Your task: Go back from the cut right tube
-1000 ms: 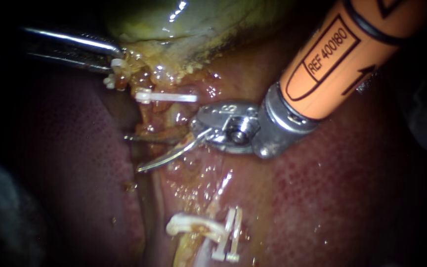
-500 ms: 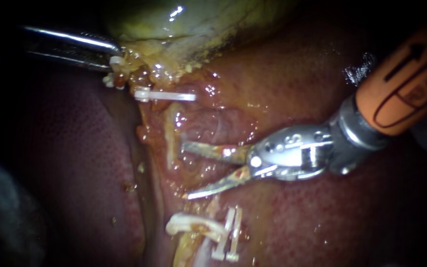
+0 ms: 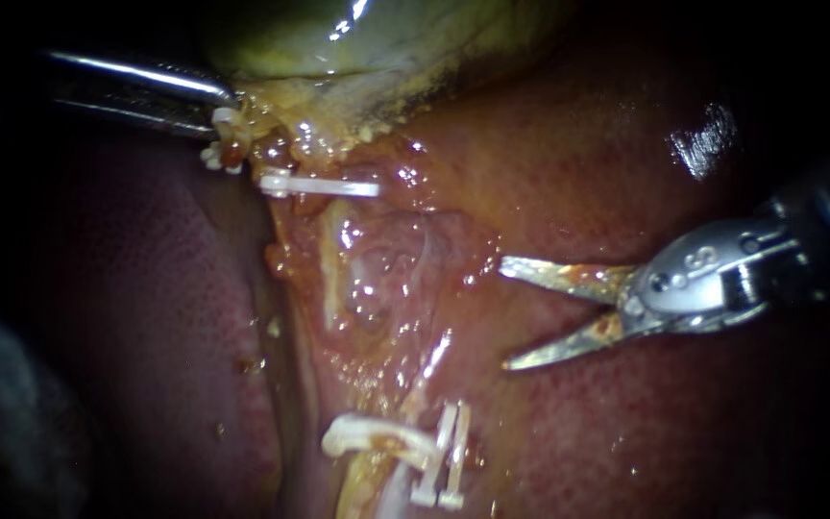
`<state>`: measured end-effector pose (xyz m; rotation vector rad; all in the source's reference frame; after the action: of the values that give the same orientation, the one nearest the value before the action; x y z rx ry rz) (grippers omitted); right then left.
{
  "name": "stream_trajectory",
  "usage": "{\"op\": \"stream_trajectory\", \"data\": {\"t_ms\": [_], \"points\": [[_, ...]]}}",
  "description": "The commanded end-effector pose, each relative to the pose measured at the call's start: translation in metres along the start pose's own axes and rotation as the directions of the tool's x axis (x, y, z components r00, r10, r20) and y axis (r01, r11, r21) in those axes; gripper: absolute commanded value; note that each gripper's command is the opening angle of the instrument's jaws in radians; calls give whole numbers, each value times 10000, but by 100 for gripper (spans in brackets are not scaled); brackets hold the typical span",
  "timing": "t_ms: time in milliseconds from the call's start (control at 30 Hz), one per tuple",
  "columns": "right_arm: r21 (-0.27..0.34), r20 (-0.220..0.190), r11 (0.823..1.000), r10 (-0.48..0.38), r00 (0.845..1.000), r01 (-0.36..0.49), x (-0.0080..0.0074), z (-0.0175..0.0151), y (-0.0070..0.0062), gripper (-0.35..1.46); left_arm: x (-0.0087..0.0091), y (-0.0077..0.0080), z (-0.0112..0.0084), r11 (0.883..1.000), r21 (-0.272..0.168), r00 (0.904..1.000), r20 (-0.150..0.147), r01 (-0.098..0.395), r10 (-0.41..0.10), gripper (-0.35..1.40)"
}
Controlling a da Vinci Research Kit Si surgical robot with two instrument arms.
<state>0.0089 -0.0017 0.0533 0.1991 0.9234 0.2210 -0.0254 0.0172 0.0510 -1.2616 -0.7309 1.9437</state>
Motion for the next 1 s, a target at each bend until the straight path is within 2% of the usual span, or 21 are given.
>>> {"op": "stream_trajectory", "data": {"t_ms": [33, 133, 233, 333, 500, 700, 1000], "points": [[-7, 19, 10000, 57, 10000, -57, 0, -3, 2, 145, -1, 0, 1, 10000, 10, 10000, -1, -4, 4, -35], [331, -76, 9994, 126, 9999, -124, 0, -6, 4, 145, -3, 0, 4, 10000, 38, 10000, -9, -17, 17, -35], [354, -86, 9993, 124, 9999, -121, 0, -5, 4, 145, -7, -1, 11, 10000, 89, 10000, -24, -38, 38, -35], [350, -85, 9993, 125, 9999, -122, 0, -5, 3, 145, -11, -4, 25, 9999, 105, 10000, -58, -69, 69, -35], [408, -106, 9991, 123, 9999, -118, 0, -5, 4, 145, -23, -11, 54, 9998, 29, 9997, 70, -214, 214, -35], [465, -127, 9989, 117, 9999, -111, 0, -5, 3, 145, -42, -16, 82, 9999, -101, 9995, 290, -112, 115, -35], [551, -159, 9984, 112, 9998, -103, -1, -5, 3, 145, -44, -17, 83, 9999, -134, 9993, 368, -81, 86, -35]]}}
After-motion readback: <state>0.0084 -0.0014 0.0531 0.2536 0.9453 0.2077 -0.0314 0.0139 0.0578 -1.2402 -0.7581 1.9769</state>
